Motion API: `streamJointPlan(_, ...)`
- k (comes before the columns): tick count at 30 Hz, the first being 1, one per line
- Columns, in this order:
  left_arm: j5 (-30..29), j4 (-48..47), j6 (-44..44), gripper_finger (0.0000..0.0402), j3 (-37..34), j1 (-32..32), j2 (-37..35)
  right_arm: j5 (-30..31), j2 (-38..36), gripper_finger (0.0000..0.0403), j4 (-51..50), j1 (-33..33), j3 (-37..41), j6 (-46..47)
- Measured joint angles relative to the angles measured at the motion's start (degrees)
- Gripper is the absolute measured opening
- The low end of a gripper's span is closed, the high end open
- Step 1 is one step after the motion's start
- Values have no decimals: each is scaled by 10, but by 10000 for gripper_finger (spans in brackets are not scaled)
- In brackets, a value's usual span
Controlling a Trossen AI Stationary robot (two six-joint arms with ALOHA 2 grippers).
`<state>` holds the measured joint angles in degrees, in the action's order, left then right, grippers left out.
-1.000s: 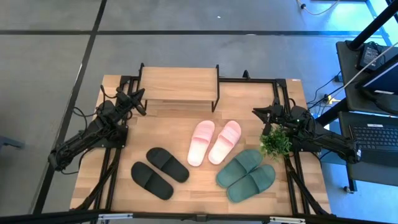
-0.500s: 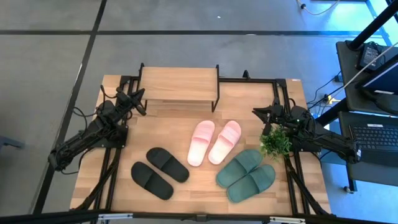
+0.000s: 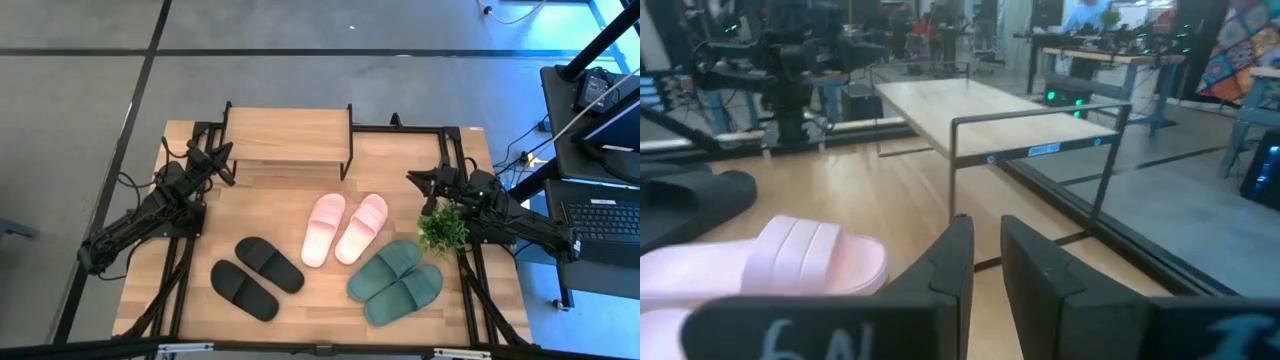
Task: Pick and place slides into the shelf
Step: Put the left black slide on the shelf
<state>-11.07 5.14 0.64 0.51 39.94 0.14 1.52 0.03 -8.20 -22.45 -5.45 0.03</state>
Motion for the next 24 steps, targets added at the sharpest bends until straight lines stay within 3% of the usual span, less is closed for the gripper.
streamJointPlan(12,0,0,0,0,0,0,0,8,0,58,2,0,0,89)
streamJointPlan(24,0,0,0,0,0,0,0,8,0,58,2,0,0,87)
